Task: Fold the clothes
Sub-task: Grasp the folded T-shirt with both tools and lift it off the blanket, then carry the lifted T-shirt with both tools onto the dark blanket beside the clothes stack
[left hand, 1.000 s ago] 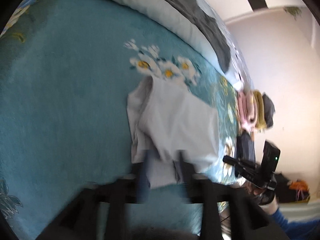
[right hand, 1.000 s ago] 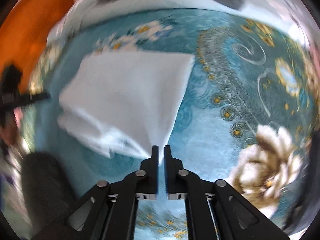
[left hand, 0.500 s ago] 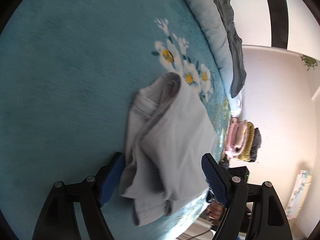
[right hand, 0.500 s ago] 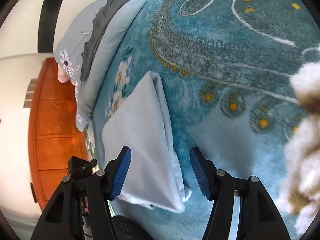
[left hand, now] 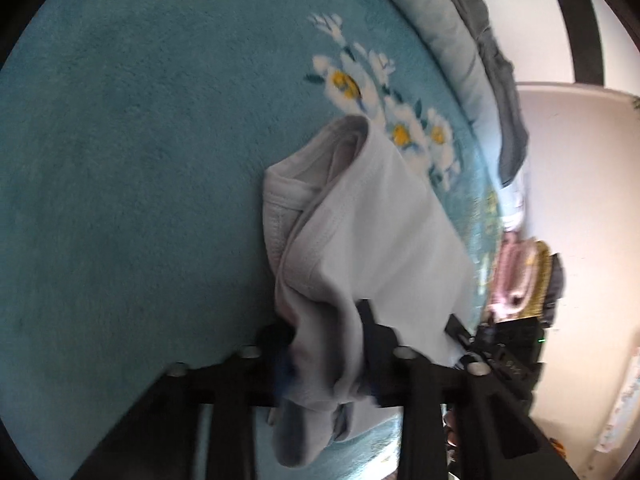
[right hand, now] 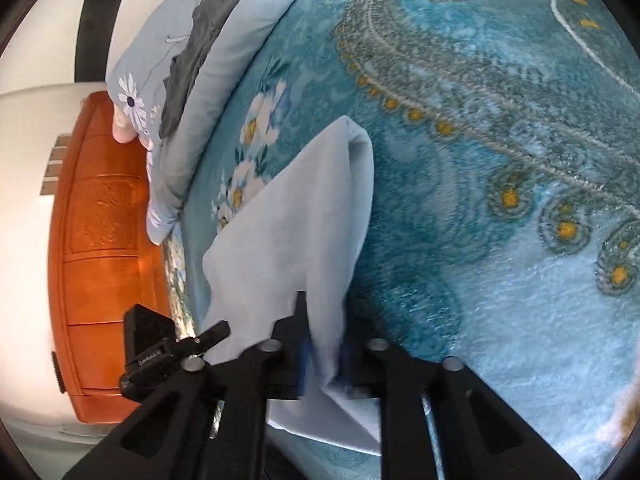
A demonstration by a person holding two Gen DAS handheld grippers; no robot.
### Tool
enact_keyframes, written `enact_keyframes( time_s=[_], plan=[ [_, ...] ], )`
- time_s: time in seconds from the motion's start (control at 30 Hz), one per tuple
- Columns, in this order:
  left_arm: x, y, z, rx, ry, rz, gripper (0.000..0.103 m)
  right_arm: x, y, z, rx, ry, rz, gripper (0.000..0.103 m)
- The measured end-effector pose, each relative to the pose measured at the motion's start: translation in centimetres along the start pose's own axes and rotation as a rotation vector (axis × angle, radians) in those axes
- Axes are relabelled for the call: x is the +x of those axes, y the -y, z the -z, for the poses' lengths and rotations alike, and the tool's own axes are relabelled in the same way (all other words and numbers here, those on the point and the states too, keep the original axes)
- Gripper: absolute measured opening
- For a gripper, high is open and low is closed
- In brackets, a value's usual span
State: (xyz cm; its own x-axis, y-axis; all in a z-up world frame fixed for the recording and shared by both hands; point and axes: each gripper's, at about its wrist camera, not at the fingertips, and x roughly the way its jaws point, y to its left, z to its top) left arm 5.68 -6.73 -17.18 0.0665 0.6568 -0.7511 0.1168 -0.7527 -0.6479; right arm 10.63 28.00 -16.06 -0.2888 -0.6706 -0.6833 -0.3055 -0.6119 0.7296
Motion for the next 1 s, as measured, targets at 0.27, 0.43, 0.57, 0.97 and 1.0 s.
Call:
enact_keyframes(
  time_s=[0.27,0.43,0.57,0.97,1.0],
  plan=[
    [-3.5,4.6,4.5,0.113,0.082,-0.008,0.015,-3.6,-3.2,1.0,-0.051,0.014,-0.006,0.009],
    [-6.6,5.3,7.6,0.153,0.117,0.079,0.015,-7.7,-5.1,3.0,-0.094,0.053,-0.003,0.009],
    [-7.1,7.0,9.7,0.205,0.119,0.144,0.015,-12.2,-7.4,5.6,-0.162,0.113,0.017,0.009],
    [-10.7,13.2,15.3,0.387,0.104,0.289,0.015,-22.4,-9.8,12.9,-0.165,0.304,0.074,0.009],
    [-10.9,14.1,15.8,0.41,0.096,0.294,0.015,-23.4,-10.0,13.5,-0.164,0.325,0.074,0.009]
  ],
)
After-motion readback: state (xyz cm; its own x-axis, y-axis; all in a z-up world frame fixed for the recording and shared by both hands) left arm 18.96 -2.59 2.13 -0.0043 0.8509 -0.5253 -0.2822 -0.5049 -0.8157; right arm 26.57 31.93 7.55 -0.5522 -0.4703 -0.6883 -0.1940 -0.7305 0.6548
